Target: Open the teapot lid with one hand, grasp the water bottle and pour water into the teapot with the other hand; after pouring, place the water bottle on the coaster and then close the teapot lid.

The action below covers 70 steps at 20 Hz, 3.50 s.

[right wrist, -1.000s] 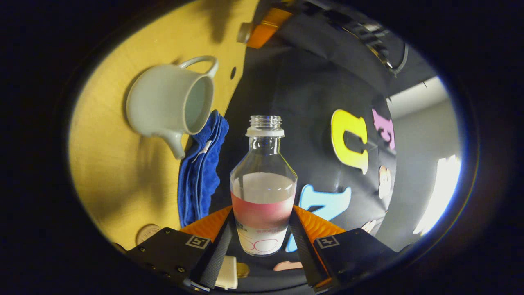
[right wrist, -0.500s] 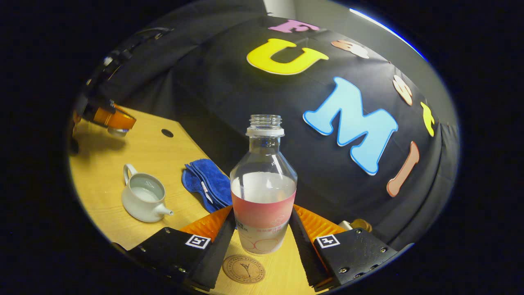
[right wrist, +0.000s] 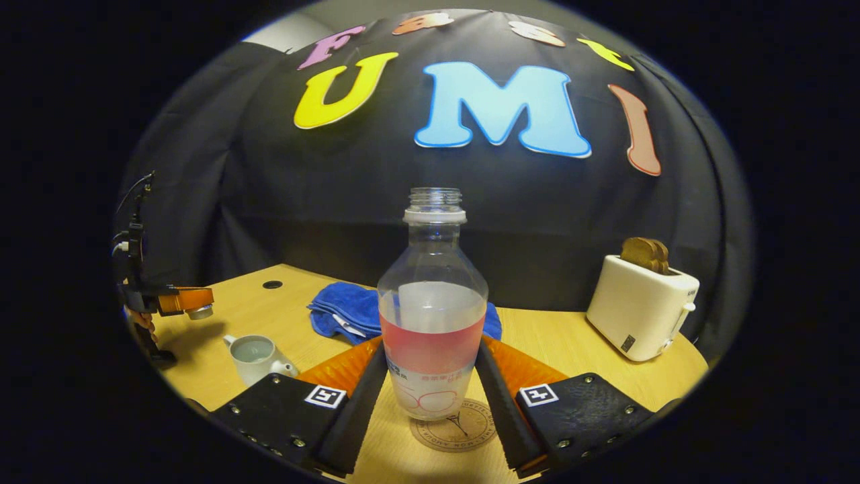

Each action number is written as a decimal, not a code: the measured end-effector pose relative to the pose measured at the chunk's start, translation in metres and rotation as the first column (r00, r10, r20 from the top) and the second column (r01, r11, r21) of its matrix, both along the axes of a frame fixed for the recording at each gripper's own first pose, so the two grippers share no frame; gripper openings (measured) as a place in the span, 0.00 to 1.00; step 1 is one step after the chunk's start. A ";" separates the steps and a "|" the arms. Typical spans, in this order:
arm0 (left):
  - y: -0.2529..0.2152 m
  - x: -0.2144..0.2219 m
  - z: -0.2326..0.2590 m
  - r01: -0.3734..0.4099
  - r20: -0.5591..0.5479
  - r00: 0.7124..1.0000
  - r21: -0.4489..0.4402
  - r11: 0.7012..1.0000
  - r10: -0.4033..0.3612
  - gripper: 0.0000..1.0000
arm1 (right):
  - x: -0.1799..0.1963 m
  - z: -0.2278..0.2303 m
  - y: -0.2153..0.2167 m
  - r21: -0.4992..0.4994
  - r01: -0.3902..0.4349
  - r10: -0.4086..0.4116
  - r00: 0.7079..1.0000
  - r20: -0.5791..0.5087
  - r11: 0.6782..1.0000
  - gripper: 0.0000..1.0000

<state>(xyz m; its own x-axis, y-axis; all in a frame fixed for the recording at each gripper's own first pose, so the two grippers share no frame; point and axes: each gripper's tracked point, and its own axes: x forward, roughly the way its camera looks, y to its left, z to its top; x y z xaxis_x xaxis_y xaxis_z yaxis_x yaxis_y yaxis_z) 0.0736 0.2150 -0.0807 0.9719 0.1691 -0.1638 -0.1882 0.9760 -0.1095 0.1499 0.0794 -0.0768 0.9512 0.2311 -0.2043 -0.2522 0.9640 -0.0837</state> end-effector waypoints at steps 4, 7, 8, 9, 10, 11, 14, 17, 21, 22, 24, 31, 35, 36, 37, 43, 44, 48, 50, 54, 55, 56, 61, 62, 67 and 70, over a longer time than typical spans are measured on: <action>0.000 0.001 -0.002 0.003 -0.008 1.000 0.005 1.000 -0.003 0.05 | -0.005 -0.024 -0.016 -0.006 0.034 -0.034 0.999 -0.042 0.999 0.79; 0.000 0.000 -0.002 0.003 -0.009 1.000 0.005 1.000 -0.003 0.06 | -0.008 -0.025 -0.018 0.016 0.037 -0.036 0.998 -0.042 0.999 0.79; 0.000 0.000 -0.003 0.004 -0.010 1.000 0.006 1.000 -0.004 0.06 | -0.009 -0.024 -0.016 0.015 0.035 -0.035 0.999 -0.038 0.999 0.79; 0.000 0.000 -0.002 0.005 -0.011 1.000 0.008 1.000 -0.005 0.06 | -0.009 -0.023 -0.016 0.015 0.035 -0.034 0.999 -0.033 0.999 0.79; 0.000 0.000 -0.003 0.005 -0.012 1.000 0.009 1.000 -0.005 0.05 | -0.009 -0.025 -0.016 0.011 0.033 -0.033 0.999 -0.033 0.999 0.79; 0.000 0.000 -0.002 0.006 -0.013 1.000 0.010 1.000 -0.005 0.05 | -0.010 -0.028 -0.017 -0.005 0.033 -0.033 0.999 -0.037 0.999 0.80; -0.001 0.000 -0.002 0.010 -0.012 1.000 0.010 1.000 -0.010 0.06 | -0.012 -0.026 -0.016 0.013 0.035 -0.035 0.999 -0.010 0.999 0.86; -0.003 0.000 -0.002 0.020 -0.010 1.000 0.004 1.000 -0.020 0.06 | -0.018 -0.017 -0.017 0.089 0.034 -0.036 0.999 0.026 0.995 0.93; -0.012 -0.001 0.001 0.041 -0.006 0.999 0.003 0.999 -0.041 0.06 | -0.034 -0.013 -0.026 0.154 0.043 -0.053 0.996 0.066 0.987 0.93; -0.016 0.000 0.002 0.049 -0.001 0.999 0.001 0.999 -0.049 0.05 | -0.039 -0.013 -0.032 0.157 0.052 -0.063 0.995 0.072 0.986 0.94; -0.023 -0.001 0.008 0.063 0.011 0.998 0.010 0.998 -0.063 0.06 | -0.048 -0.010 -0.041 0.162 0.069 -0.083 0.993 0.085 0.984 0.93; -0.067 -0.010 0.049 0.131 0.101 0.986 0.018 0.991 -0.132 0.06 | -0.067 0.002 -0.057 0.113 0.104 -0.119 0.983 0.140 0.988 0.93; -0.112 -0.008 0.064 0.193 0.139 0.970 0.051 0.980 -0.198 0.06 | -0.069 0.002 -0.059 0.127 0.109 -0.125 0.984 0.125 0.986 0.93; -0.123 -0.007 0.066 0.210 0.143 0.966 0.058 0.976 -0.217 0.05 | -0.069 0.000 -0.060 0.127 0.115 -0.130 0.984 0.121 0.985 0.93; -0.135 -0.006 0.066 0.227 0.142 0.962 0.065 0.972 -0.234 0.05 | -0.069 0.000 -0.062 0.127 0.122 -0.137 0.984 0.116 0.984 0.93; -0.178 0.009 0.044 0.284 0.090 0.952 0.103 0.953 -0.293 0.05 | -0.070 0.001 -0.066 0.149 0.129 -0.146 0.984 0.106 0.980 0.93; -0.182 0.009 0.039 0.288 0.084 0.951 0.111 0.951 -0.297 0.06 | -0.070 0.002 -0.068 0.147 0.135 -0.151 0.983 0.106 0.980 0.93; -0.190 0.017 0.030 0.286 0.066 0.952 0.136 0.948 -0.297 0.05 | -0.071 0.004 -0.071 0.165 0.137 -0.156 0.982 0.108 0.977 0.93; -0.190 0.020 0.031 0.273 0.073 0.956 0.149 0.951 -0.285 0.05 | -0.070 0.005 -0.071 0.184 0.133 -0.154 0.983 0.105 0.974 0.93; -0.189 0.027 0.028 0.249 0.076 0.962 0.161 0.955 -0.263 0.06 | -0.070 0.003 -0.071 0.215 0.128 -0.150 0.985 0.089 0.968 0.93; -0.188 0.028 0.027 0.242 0.077 0.964 0.160 0.957 -0.256 0.05 | -0.070 0.003 -0.070 0.219 0.127 -0.149 0.985 0.085 0.967 0.93; -0.185 0.030 0.025 0.233 0.078 0.966 0.154 0.960 -0.247 0.05 | -0.071 0.002 -0.069 0.222 0.125 -0.146 0.986 0.081 0.967 0.93; -0.183 0.031 0.022 0.234 0.081 0.966 0.122 0.964 -0.245 0.12 | -0.072 0.003 -0.069 0.214 0.127 -0.148 0.986 0.083 0.969 0.93; -0.183 0.030 0.022 0.232 0.076 0.967 0.127 0.964 -0.242 0.17 | -0.071 0.002 -0.069 0.214 0.128 -0.148 0.986 0.080 0.968 0.93; -0.185 0.020 0.031 0.224 0.082 0.968 0.127 0.966 -0.235 0.22 | -0.073 0.008 -0.071 0.199 0.135 -0.157 0.983 0.098 0.971 0.93; -0.183 0.004 0.030 0.220 0.086 0.970 0.088 0.971 -0.228 0.21 | -0.076 0.015 -0.071 0.210 0.135 -0.163 0.980 0.118 0.968 0.93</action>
